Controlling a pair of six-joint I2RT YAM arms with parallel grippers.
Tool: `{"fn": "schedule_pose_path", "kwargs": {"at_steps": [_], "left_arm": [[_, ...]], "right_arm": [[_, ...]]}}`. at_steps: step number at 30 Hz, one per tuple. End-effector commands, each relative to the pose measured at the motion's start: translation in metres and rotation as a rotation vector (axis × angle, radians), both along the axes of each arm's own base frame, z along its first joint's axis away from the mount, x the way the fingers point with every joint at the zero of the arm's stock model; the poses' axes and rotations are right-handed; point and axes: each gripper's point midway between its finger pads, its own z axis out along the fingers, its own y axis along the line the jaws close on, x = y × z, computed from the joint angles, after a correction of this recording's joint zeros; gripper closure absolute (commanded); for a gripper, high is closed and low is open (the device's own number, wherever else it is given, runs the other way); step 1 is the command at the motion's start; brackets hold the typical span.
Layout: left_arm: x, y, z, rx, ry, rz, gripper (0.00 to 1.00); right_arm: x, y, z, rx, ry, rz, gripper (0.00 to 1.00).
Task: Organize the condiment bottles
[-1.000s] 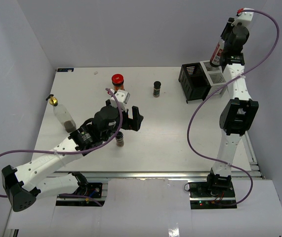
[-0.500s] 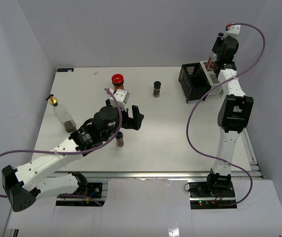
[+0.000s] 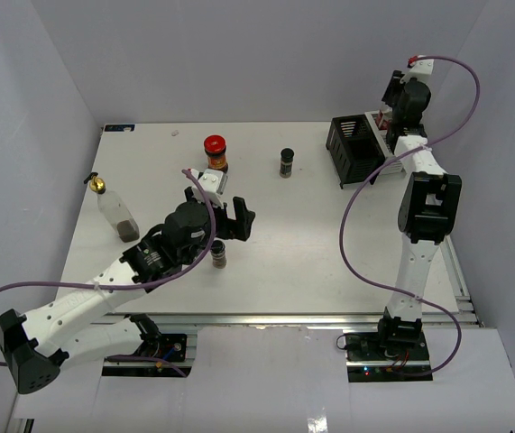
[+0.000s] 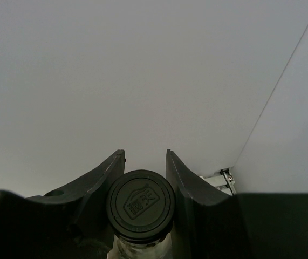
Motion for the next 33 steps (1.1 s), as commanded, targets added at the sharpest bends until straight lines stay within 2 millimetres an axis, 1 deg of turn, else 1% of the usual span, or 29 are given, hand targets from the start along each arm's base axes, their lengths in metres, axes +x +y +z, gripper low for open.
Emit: {"fn": "schedule_pose_path", "kwargs": {"at_steps": [1,2,5,6,7,8,9,10,11,13,14,15,17,18,19,20,21,22,23,26,27,29,30,31,33], "left_arm": [[0.000,0.010,0.008,-0.027,-0.016,0.040,0.02],[0.000,0.010,0.009,-0.029,-0.015,0.037,0.02],[-0.003,0.010,0.012,-0.043,-0.008,0.031,0.02],[-0.004,0.012,0.014,-0.051,-0.005,0.036,0.02],[-0.006,0.014,0.017,-0.063,-0.005,0.041,0.02],[-0.009,0.017,0.022,-0.081,-0.007,0.042,0.02],[-0.011,0.019,0.025,-0.100,-0.011,0.039,0.02],[-0.013,0.021,0.028,-0.108,-0.017,0.038,0.02],[-0.015,0.025,0.029,-0.109,-0.021,0.046,0.02],[-0.015,0.034,0.032,-0.095,-0.022,0.075,0.02],[-0.015,0.041,0.036,-0.077,-0.017,0.104,0.02],[-0.014,0.049,0.041,-0.057,-0.010,0.138,0.02],[-0.013,0.061,0.043,-0.028,0.010,0.197,0.02],[-0.012,0.067,0.043,-0.014,0.018,0.227,0.02],[-0.013,0.077,0.042,0.002,0.031,0.275,0.02],[-0.013,0.089,0.039,0.014,0.049,0.334,0.02],[-0.015,0.098,0.039,0.014,0.065,0.377,0.02],[-0.017,0.110,0.034,0.037,0.081,0.424,0.02],[-0.016,0.120,0.036,0.039,0.076,0.478,0.02],[-0.015,0.151,0.033,0.068,0.094,0.606,0.02],[-0.013,0.158,0.031,0.080,0.106,0.630,0.02],[-0.008,0.164,0.030,0.082,0.138,0.631,0.02],[-0.006,0.166,0.028,0.080,0.157,0.631,0.02],[-0.005,0.169,0.023,0.073,0.186,0.633,0.03],[-0.007,0.166,0.012,0.047,0.239,0.615,0.03]], "right_arm": [[-0.017,0.001,0.068,-0.015,-0.155,-0.007,0.23],[-0.018,0.000,0.070,-0.015,-0.156,-0.009,0.18],[-0.022,-0.001,0.080,-0.012,-0.158,-0.018,0.11],[-0.025,-0.001,0.089,-0.012,-0.169,-0.022,0.09],[-0.027,-0.003,0.092,-0.006,-0.161,-0.034,0.03],[-0.031,-0.005,0.096,0.006,-0.155,-0.044,0.03],[-0.036,-0.006,0.104,0.019,-0.156,-0.053,0.06],[-0.044,-0.006,0.118,0.027,-0.170,-0.056,0.07],[-0.051,-0.005,0.128,0.034,-0.177,-0.054,0.08],[-0.062,-0.004,0.141,0.051,-0.179,-0.052,0.10],[-0.068,-0.004,0.144,0.082,-0.158,-0.059,0.10],[-0.075,-0.004,0.146,0.119,-0.132,-0.066,0.10],[-0.094,0.001,0.161,0.179,-0.110,-0.056,0.10],[-0.098,0.005,0.158,0.196,-0.080,-0.040,0.10],[-0.102,0.013,0.154,0.209,-0.049,-0.003,0.10],[-0.112,0.026,0.155,0.247,-0.020,0.059,0.10],[-0.121,0.037,0.144,0.285,0.035,0.108,0.10],[-0.127,0.050,0.130,0.312,0.084,0.165,0.10],[-0.138,0.071,0.127,0.337,0.120,0.268,0.10],[-0.166,0.129,0.075,0.322,0.292,0.433,0.10],[-0.175,0.152,0.059,0.275,0.338,0.458,0.10],[-0.198,0.187,0.025,0.206,0.437,0.510,0.10],[-0.209,0.206,0.015,0.188,0.466,0.549,0.10],[-0.221,0.219,0.004,0.175,0.492,0.576,0.10],[-0.249,0.240,-0.017,0.148,0.536,0.633,0.10]]}}
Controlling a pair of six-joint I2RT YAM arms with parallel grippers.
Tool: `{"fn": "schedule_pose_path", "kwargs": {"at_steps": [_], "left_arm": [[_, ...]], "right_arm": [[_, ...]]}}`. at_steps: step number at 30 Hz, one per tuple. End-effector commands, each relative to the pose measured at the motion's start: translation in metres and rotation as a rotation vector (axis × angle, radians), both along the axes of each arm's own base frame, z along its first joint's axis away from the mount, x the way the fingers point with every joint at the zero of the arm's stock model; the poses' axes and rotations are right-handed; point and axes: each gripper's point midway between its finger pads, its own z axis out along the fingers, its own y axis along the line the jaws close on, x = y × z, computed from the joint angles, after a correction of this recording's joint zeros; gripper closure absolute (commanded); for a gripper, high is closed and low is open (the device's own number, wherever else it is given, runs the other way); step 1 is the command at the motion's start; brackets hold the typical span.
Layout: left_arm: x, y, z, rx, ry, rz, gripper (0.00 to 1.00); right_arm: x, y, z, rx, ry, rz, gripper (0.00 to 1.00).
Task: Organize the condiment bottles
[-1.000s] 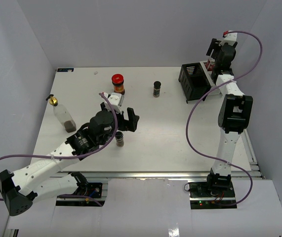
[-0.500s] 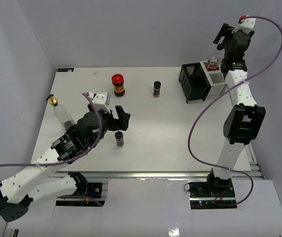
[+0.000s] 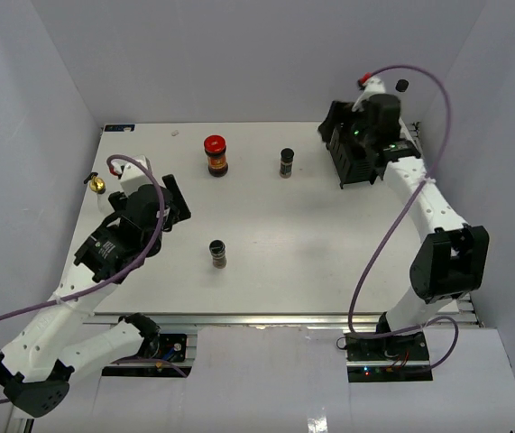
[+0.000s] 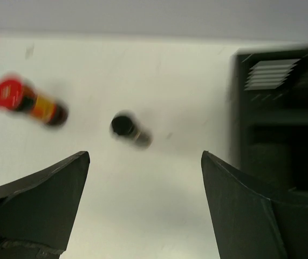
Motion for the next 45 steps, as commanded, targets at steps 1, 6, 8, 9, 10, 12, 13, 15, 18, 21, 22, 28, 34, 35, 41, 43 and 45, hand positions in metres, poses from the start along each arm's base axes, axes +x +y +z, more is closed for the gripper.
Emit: {"fn": "schedule_pose_path", "kwargs": {"at_steps": [1,6,8,9,10,12,13,15,18,21,22,28,34,35,41,43,45], "left_arm": [[-0.010,0.002,-0.020,-0.064,0.103,-0.009,0.03],[-0.024,-0.024,-0.046,-0.194,0.153,-0.126,0.03],[-0.029,-0.034,-0.060,-0.224,0.166,-0.180,0.03],[-0.029,-0.039,-0.057,-0.244,0.141,-0.216,0.03],[-0.031,-0.046,-0.061,-0.254,0.147,-0.256,0.03],[-0.034,-0.057,-0.069,-0.262,0.160,-0.331,0.03],[-0.035,-0.061,-0.075,-0.258,0.169,-0.360,0.03],[-0.037,-0.069,-0.091,-0.243,0.195,-0.413,0.04],[-0.041,-0.078,-0.115,-0.240,0.240,-0.468,0.07],[-0.042,-0.083,-0.119,-0.239,0.248,-0.501,0.08],[-0.042,-0.085,-0.115,-0.240,0.240,-0.514,0.08],[-0.045,-0.082,-0.112,-0.237,0.208,-0.524,0.06],[-0.050,-0.087,-0.111,-0.255,0.203,-0.565,0.05],[-0.051,-0.087,-0.111,-0.255,0.203,-0.564,0.05],[-0.049,-0.086,-0.112,-0.252,0.200,-0.555,0.04],[-0.049,-0.085,-0.112,-0.250,0.199,-0.552,0.04],[-0.049,-0.085,-0.113,-0.248,0.200,-0.550,0.04]], "right_arm": [[-0.076,0.075,-0.059,-0.091,0.133,0.254,0.10],[-0.146,0.145,-0.096,-0.187,0.217,0.490,0.09],[-0.162,0.160,-0.102,-0.231,0.215,0.536,0.09],[-0.169,0.166,-0.104,-0.253,0.209,0.544,0.09],[-0.167,0.167,-0.103,-0.252,0.195,0.532,0.09],[-0.157,0.167,-0.100,-0.259,0.165,0.493,0.09],[-0.147,0.167,-0.098,-0.273,0.149,0.461,0.09],[-0.125,0.158,-0.096,-0.336,0.128,0.378,0.08],[-0.085,0.150,-0.091,-0.388,0.130,0.278,0.08],[-0.050,0.145,-0.088,-0.393,0.133,0.224,0.08],[-0.040,0.141,-0.087,-0.395,0.135,0.212,0.08],[0.017,0.142,-0.107,-0.393,0.205,0.204,0.08],[0.048,0.140,-0.125,-0.431,0.194,0.186,0.08],[0.052,0.138,-0.127,-0.434,0.196,0.176,0.07],[0.060,0.136,-0.148,-0.417,0.211,0.186,0.04],[0.061,0.137,-0.154,-0.419,0.216,0.191,0.03],[0.062,0.137,-0.157,-0.422,0.217,0.189,0.02]]}}
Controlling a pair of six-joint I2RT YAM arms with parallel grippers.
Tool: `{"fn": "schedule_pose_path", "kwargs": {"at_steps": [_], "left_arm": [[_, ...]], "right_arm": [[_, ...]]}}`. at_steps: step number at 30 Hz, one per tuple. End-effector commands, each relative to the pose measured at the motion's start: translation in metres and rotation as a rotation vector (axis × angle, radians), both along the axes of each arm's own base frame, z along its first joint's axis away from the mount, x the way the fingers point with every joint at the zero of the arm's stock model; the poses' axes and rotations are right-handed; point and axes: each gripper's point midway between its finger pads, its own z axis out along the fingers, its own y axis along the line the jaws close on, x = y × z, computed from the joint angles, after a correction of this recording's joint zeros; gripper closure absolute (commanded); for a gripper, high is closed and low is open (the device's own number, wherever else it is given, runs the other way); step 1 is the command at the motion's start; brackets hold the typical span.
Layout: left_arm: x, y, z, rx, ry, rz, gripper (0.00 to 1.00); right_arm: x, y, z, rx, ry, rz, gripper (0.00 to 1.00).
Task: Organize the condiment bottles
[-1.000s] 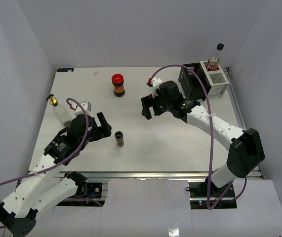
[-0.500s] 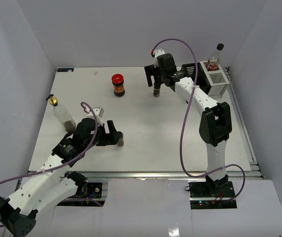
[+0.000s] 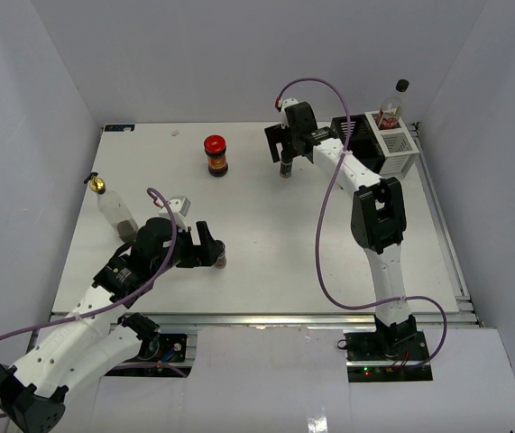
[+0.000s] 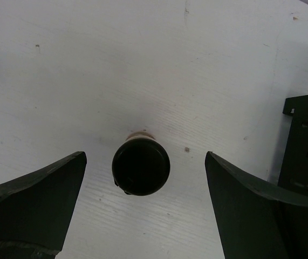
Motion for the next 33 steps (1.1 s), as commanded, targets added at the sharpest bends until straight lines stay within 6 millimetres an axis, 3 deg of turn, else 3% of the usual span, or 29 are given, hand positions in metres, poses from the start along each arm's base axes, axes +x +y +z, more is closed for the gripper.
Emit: {"fn": "schedule_pose_path", "kwargs": {"at_steps": [1,13,17,20,29,33], "left_arm": [[0.002,-0.001,0.004,-0.012,-0.025,-0.002,0.04],[0.003,0.002,0.006,-0.012,-0.031,0.011,0.04],[0.002,0.001,0.006,-0.017,-0.033,0.012,0.04],[0.003,0.002,0.006,-0.015,-0.032,0.014,0.04],[0.002,0.007,0.011,-0.021,-0.051,0.039,0.04],[0.002,0.009,0.013,-0.026,-0.060,0.047,0.03]], "right_arm": [[0.013,0.001,0.012,0.014,-0.057,0.008,0.01],[0.014,0.001,-0.007,0.004,-0.030,0.009,0.14],[0.014,0.002,-0.004,0.008,-0.039,0.006,0.22],[0.015,0.001,0.001,0.010,-0.048,0.004,0.34],[0.010,-0.001,-0.006,-0.005,-0.024,0.002,0.46],[0.007,-0.006,-0.004,-0.016,-0.017,-0.010,0.59]]}}
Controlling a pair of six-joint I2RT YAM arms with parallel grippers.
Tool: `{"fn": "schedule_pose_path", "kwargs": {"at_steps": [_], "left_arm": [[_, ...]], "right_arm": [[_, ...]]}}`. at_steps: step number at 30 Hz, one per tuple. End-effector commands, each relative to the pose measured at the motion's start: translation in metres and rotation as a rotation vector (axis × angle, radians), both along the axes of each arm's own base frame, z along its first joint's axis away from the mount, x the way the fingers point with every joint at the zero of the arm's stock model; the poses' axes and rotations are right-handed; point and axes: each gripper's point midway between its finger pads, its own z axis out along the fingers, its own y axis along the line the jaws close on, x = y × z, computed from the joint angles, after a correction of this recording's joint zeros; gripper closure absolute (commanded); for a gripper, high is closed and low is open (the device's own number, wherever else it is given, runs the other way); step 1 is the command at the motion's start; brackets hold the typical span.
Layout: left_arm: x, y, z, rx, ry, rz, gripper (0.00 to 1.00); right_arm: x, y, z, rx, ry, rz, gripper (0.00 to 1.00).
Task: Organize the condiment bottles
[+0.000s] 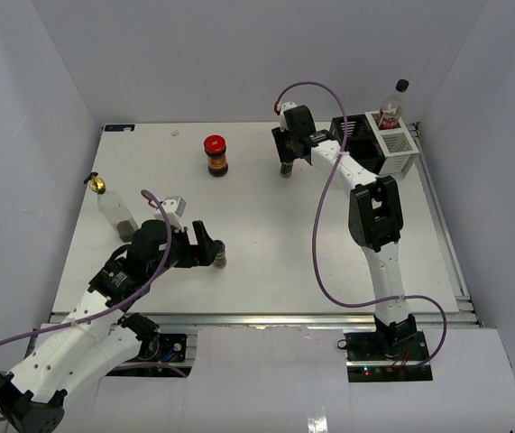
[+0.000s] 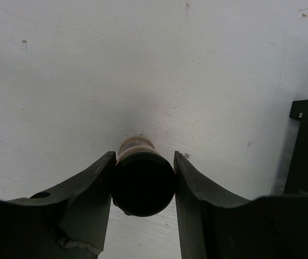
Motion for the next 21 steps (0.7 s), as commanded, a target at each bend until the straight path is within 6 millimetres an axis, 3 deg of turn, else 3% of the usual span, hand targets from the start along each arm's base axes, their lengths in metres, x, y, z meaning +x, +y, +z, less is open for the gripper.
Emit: {"fn": "schedule_pose_path", "kwargs": {"at_steps": [1,3,6,10,14,18,21], "left_arm": [[0.002,0.004,0.006,-0.018,-0.030,0.024,0.03],[0.001,0.003,0.006,-0.018,-0.027,0.020,0.03],[0.002,0.003,0.005,-0.014,-0.021,0.021,0.03],[0.002,0.003,0.004,-0.013,-0.021,0.021,0.03],[0.002,0.004,0.005,-0.015,-0.027,0.025,0.03],[0.002,0.003,0.004,-0.013,-0.020,0.025,0.03],[0.002,0.003,0.005,-0.016,-0.022,0.022,0.03]], "right_arm": [[0.000,-0.006,0.016,-0.003,-0.023,-0.017,0.63],[0.000,-0.008,0.028,0.000,-0.042,-0.024,0.71],[0.000,-0.012,0.058,0.014,-0.096,-0.042,0.92],[-0.004,-0.014,0.112,0.042,-0.178,-0.033,0.92],[-0.015,-0.026,0.150,0.018,-0.207,-0.040,0.92],[-0.028,-0.059,0.180,-0.039,-0.221,-0.113,0.92],[-0.035,-0.097,0.195,-0.054,-0.230,-0.200,0.92]]}}
